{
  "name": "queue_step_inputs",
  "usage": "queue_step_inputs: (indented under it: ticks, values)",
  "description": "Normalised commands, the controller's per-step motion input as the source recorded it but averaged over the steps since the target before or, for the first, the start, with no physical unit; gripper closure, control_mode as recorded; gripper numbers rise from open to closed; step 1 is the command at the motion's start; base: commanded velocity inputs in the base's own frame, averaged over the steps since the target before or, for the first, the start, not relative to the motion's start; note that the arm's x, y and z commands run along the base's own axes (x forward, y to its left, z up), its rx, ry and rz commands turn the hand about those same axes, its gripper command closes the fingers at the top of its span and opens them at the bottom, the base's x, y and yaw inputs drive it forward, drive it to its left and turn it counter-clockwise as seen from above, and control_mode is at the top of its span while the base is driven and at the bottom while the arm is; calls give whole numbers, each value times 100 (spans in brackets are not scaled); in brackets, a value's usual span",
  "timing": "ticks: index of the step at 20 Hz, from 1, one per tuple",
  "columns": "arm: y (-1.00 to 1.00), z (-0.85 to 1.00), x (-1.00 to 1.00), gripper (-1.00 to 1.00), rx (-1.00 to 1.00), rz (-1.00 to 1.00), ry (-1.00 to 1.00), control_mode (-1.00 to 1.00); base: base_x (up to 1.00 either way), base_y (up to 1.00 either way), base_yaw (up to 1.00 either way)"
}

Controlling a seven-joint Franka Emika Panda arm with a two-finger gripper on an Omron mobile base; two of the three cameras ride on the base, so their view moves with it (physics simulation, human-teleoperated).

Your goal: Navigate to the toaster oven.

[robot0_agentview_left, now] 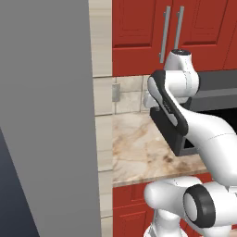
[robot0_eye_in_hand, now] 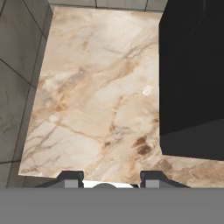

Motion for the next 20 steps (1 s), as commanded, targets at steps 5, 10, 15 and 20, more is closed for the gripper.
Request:
queue_step_inputs:
  ticks: [5,10,15,20]
  values:
    - [0,-1,-20,-100,0,0,0,-100,0,0,0]
    - [-1,-20,-50,-100,0,0,0,-100,0,0,0]
    - [-5,-25,-55,-100,0,0,0,-100,0,0,0]
    - [0,-16,-40,-100,0,-2,0,100,-7,0,0]
